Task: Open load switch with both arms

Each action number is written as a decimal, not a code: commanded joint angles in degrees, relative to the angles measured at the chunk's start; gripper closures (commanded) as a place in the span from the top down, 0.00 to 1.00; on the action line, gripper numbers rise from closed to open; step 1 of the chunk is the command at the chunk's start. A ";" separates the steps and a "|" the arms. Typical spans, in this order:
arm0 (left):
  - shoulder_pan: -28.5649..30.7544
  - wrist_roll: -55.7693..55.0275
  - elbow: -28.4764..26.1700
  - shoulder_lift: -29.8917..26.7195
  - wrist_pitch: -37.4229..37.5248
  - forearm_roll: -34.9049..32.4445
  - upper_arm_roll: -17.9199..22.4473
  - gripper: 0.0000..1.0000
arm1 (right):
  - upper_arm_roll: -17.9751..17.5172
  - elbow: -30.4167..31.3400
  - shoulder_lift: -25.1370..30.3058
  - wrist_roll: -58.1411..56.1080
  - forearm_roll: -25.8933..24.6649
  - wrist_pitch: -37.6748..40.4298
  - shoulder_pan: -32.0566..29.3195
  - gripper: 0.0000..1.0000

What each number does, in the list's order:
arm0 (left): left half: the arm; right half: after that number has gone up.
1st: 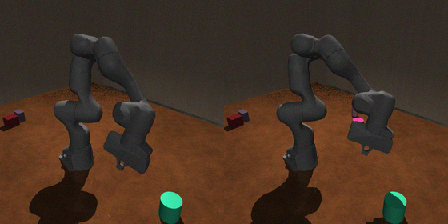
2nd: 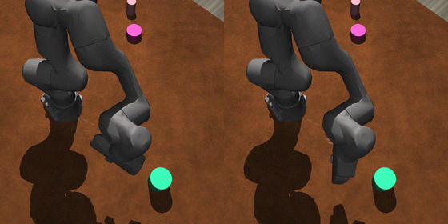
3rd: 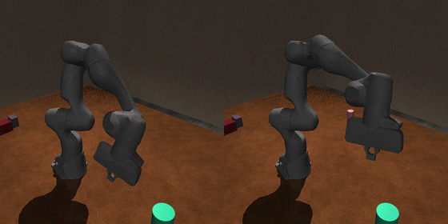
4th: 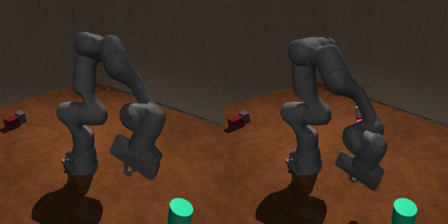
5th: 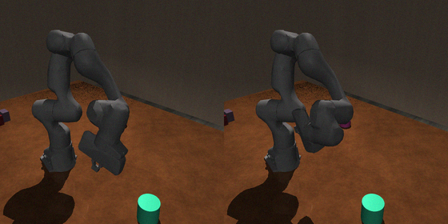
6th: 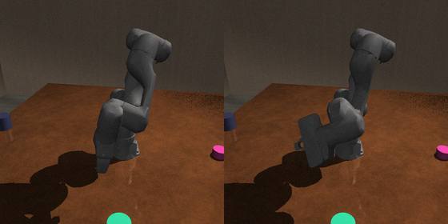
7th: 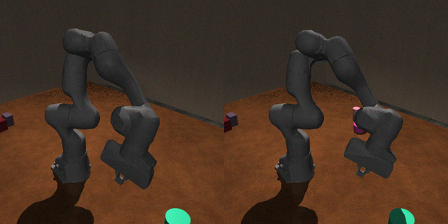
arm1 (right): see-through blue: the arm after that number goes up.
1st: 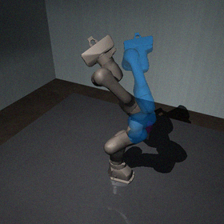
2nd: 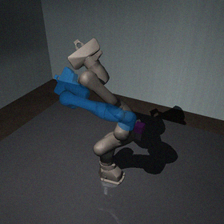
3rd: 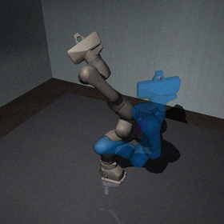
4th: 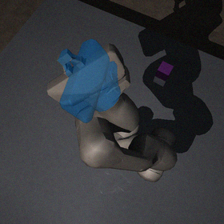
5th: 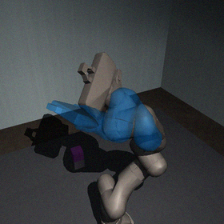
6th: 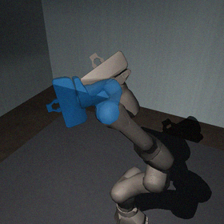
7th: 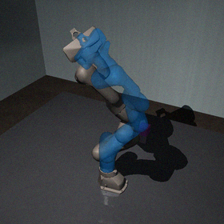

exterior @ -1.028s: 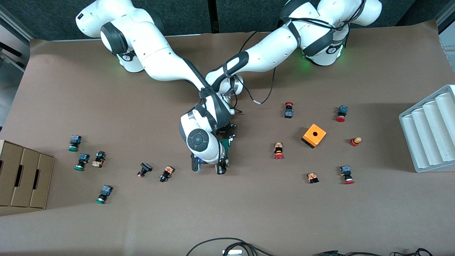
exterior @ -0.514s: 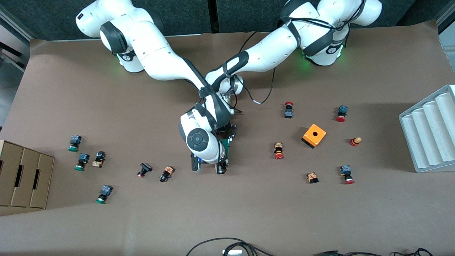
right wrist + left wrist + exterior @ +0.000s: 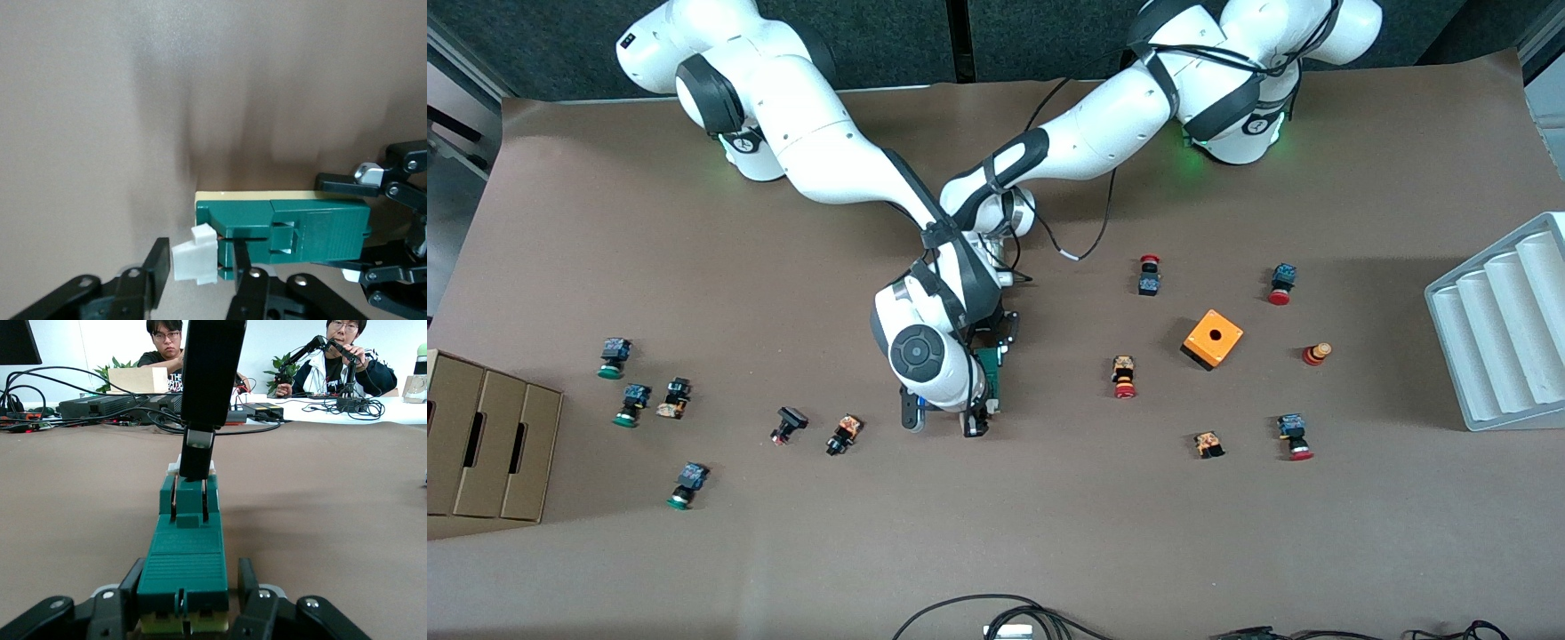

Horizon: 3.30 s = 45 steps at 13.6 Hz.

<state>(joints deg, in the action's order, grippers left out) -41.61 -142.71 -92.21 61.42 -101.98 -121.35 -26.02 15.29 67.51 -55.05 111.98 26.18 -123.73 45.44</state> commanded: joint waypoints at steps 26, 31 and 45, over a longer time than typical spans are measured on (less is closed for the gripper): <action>-0.40 0.94 0.45 0.72 1.17 0.14 -0.25 0.60 | -3.07 7.02 6.35 -0.10 1.85 0.06 0.00 0.28; -0.49 0.94 0.45 0.63 1.26 0.23 -0.25 0.60 | -3.25 7.02 6.53 -0.01 1.94 0.51 0.00 0.28; -0.84 0.94 0.54 0.63 1.52 0.23 -0.25 0.60 | -3.25 8.34 8.46 -1.06 0.62 2.09 -0.08 0.26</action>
<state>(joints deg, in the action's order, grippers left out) -41.80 -142.58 -92.23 61.46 -101.53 -121.31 -26.09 12.22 73.57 -48.68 111.98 26.20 -122.86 45.36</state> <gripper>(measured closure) 0.401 0.736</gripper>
